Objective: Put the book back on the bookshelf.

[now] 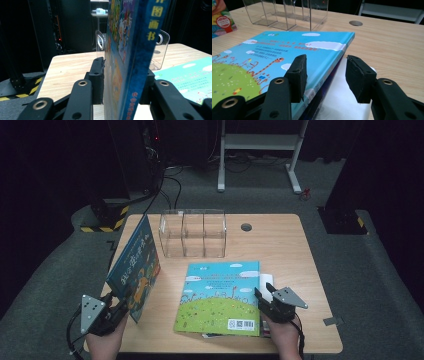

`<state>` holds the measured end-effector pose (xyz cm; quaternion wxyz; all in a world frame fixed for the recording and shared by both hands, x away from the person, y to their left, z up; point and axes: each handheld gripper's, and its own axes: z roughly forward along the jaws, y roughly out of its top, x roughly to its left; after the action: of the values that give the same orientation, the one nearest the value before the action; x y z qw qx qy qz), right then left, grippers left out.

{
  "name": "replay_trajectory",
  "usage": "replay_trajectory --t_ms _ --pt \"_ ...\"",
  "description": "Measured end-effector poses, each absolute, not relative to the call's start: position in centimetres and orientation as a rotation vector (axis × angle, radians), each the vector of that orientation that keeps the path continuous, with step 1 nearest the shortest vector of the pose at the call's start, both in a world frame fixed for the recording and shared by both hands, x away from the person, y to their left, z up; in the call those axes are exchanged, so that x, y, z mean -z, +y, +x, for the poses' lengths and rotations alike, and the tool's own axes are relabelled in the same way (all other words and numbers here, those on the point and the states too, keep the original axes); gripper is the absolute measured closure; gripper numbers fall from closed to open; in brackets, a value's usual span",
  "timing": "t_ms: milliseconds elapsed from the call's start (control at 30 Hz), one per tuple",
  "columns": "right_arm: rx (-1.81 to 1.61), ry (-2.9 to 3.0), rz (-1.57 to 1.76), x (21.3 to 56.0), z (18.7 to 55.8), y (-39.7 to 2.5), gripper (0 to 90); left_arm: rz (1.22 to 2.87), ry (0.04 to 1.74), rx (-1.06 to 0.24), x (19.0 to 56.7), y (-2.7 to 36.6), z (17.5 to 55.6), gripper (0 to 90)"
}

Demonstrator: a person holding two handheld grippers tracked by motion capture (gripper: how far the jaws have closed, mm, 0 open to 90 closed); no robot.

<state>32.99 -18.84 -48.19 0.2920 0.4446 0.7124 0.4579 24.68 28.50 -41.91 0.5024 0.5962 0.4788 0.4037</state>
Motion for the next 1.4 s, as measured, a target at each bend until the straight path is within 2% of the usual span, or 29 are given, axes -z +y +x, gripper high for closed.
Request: replay_trajectory --t_ms 467,567,833,1000,1167,1400 --pt "-1.212 1.885 1.215 48.3 32.8 -19.7 50.4 1.425 1.14 -0.995 41.3 29.1 24.9 66.5" --pt "-1.207 1.881 1.22 48.2 32.8 -19.8 50.1 1.422 1.133 -0.974 41.1 29.3 24.9 70.7" --pt "-1.21 1.869 1.226 48.1 32.6 -20.0 49.9 1.44 1.143 -0.944 40.5 30.0 25.2 73.4" --pt "-1.211 1.866 1.226 48.0 32.6 -20.1 49.7 1.443 1.15 -0.974 40.3 29.9 25.2 67.8" --pt "-1.216 1.857 1.231 47.9 32.6 -20.3 49.5 1.446 1.149 -0.98 40.1 29.9 25.3 67.9" --pt "-1.216 1.858 1.228 47.9 32.6 -20.2 49.3 1.466 1.131 -0.988 39.9 29.5 25.4 60.5"
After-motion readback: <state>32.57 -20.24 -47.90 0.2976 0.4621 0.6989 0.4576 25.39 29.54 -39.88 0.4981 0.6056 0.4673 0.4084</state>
